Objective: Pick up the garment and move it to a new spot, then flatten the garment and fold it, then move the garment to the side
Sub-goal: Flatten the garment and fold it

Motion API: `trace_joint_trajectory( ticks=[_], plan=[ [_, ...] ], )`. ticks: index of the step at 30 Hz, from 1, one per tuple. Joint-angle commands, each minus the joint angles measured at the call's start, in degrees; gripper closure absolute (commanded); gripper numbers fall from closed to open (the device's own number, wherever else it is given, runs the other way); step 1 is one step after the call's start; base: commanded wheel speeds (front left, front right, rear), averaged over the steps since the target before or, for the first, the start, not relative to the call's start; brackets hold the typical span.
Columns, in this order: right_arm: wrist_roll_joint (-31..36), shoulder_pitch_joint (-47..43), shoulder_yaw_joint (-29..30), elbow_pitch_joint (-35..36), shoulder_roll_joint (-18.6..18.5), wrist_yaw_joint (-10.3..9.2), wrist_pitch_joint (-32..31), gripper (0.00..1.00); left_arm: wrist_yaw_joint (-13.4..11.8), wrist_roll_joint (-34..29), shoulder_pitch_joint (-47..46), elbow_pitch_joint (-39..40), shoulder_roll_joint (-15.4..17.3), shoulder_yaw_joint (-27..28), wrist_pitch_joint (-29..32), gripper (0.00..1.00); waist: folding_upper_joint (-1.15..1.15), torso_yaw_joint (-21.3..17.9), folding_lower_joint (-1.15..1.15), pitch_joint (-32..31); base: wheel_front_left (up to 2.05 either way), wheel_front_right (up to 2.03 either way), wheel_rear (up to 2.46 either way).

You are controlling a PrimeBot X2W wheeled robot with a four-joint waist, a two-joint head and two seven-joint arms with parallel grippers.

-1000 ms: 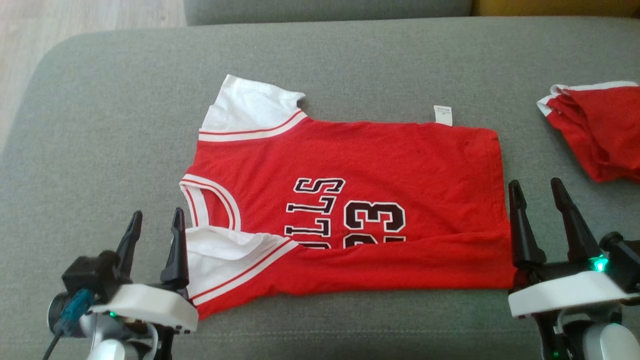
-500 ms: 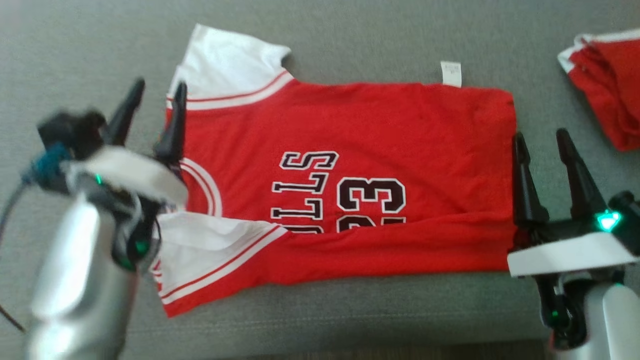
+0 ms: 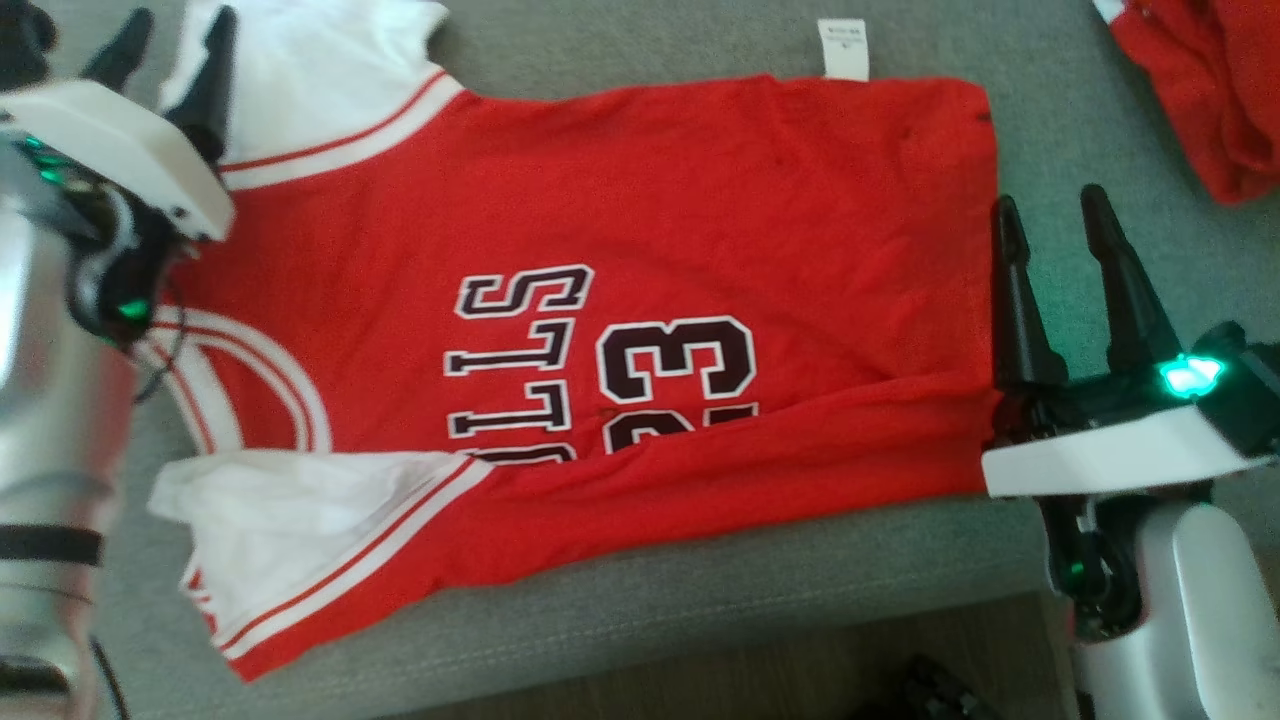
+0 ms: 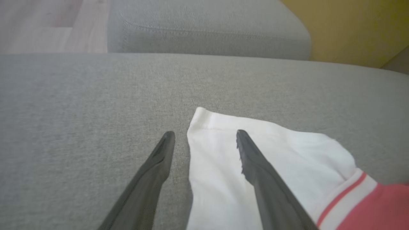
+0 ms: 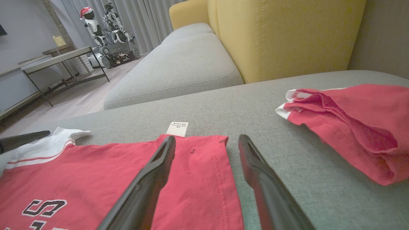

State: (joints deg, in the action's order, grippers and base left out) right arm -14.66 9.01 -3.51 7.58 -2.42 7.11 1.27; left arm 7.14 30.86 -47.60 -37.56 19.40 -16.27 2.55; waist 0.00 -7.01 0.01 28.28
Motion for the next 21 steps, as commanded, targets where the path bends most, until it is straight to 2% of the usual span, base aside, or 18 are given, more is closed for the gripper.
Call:
trace_joint_trajectory(
  ticks=[1, 6, 11, 13, 14, 21],
  plan=[
    [-0.58, 1.33, -1.70, 1.52, -0.45, 0.37, 0.80, 0.00, 0.31, 1.36, -2.85, 0.52, 3.83, 0.56, 0.80, 0.00, 0.00, -1.89, -0.01, 2.14, 0.00, 0.00, 0.00],
    [-1.00, 2.53, -2.60, 0.01, -0.45, 0.37, 2.04, 0.00, 0.33, 6.69, -5.33, -3.95, 7.35, -3.01, 4.37, 0.00, 0.00, -2.94, -0.01, 3.24, 0.00, 0.00, 0.00],
    [-0.96, 3.14, -2.37, -0.88, -0.45, 0.37, 2.19, 0.00, 0.34, 10.76, -5.63, -5.11, 8.77, -6.92, 6.92, 0.00, 0.00, -3.09, -0.01, 3.05, 0.00, 0.00, 0.00],
    [-0.83, 3.43, -1.88, -0.95, -0.45, 0.37, 2.08, 0.00, 0.34, 12.06, -5.55, -4.33, 9.08, -8.92, 7.02, 0.93, 0.00, -2.97, -0.01, 2.92, 0.00, 0.00, 0.00],
    [-0.73, 3.69, -1.51, -1.04, -0.45, 0.37, 1.89, 0.00, 0.34, 12.53, -5.59, -3.88, 9.30, -9.80, 6.62, 1.00, 0.00, -2.89, -0.01, 2.87, 0.00, 0.00, 0.00],
    [1.45, 9.96, 1.12, -4.12, -0.45, 0.37, -0.67, 0.00, 0.35, 13.36, -7.54, -3.35, 9.93, -14.06, 0.02, 1.00, 0.00, -1.53, -0.01, 2.38, 0.00, 0.00, 0.00]
  ],
)
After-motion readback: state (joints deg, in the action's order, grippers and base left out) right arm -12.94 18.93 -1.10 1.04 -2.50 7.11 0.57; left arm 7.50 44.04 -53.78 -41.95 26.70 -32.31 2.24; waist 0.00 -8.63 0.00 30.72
